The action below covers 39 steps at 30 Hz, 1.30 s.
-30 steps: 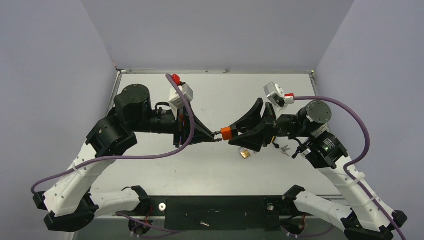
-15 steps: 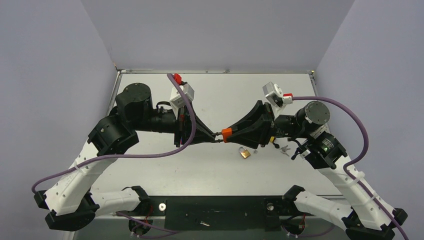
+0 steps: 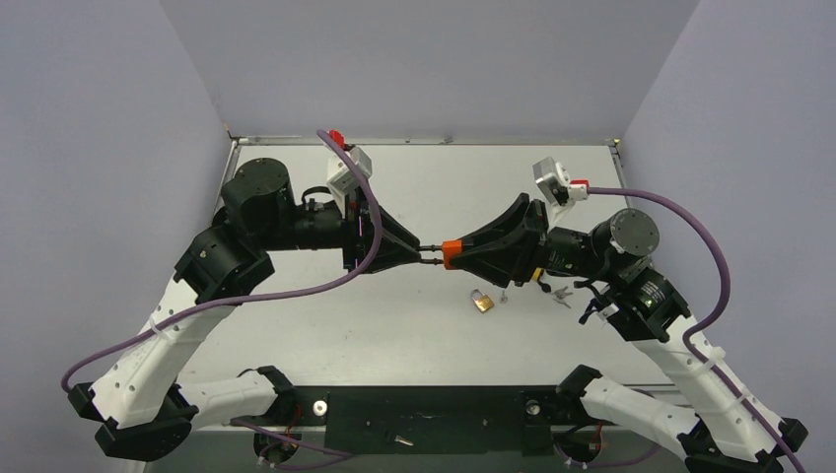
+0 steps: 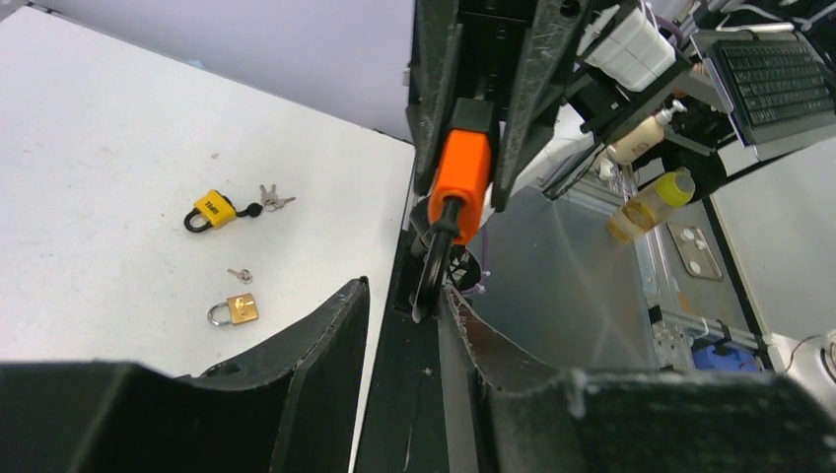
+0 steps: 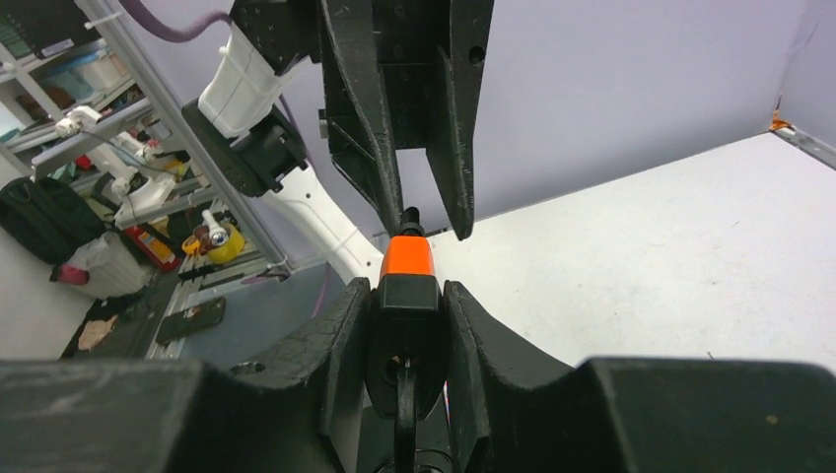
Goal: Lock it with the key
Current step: Pick up the lock from the center of the board, then lock the lock.
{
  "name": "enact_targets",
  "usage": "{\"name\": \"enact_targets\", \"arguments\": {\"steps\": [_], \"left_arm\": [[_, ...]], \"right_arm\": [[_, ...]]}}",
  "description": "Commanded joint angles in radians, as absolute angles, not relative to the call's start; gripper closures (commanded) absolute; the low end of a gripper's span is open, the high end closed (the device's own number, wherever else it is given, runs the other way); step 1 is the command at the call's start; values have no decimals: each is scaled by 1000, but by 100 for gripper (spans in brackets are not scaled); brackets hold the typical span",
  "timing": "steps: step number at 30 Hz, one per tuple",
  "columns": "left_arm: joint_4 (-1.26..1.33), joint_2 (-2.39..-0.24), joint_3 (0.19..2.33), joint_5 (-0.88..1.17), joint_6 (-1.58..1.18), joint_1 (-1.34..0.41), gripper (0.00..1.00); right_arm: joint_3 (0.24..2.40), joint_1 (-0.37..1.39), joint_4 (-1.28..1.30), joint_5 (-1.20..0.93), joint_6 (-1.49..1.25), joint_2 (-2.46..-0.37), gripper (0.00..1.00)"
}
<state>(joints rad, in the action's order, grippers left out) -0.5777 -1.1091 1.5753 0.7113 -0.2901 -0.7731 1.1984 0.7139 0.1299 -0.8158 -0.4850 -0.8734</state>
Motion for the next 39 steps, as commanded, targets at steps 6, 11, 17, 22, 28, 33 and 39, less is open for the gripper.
{"name": "enact_targets", "arguments": {"steps": [6, 11, 17, 22, 28, 33, 39], "left_arm": [[-361, -1056, 1504, 812, -396, -665, 70], [-306, -1052, 1489, 829, -414, -660, 69], [-235, -1054, 1476, 862, -430, -661, 69], [-207, -1062, 1476, 867, -439, -661, 68], [-172, -1064, 1471, 877, -462, -660, 72], [-175, -1064, 1469, 878, -466, -660, 83], [-195, -1066, 1458, 867, -453, -660, 79]], "right_arm": [[1220, 695, -34, -743, -589, -845, 100], [1222, 691, -54, -742, -614, -858, 100], [1234, 689, -80, -723, -640, -878, 100], [1237, 689, -105, -722, -660, -894, 100], [1242, 689, -100, -700, -659, -902, 100], [1239, 684, -96, -677, -660, -896, 100], [1239, 672, -92, -677, -663, -875, 100]]}}
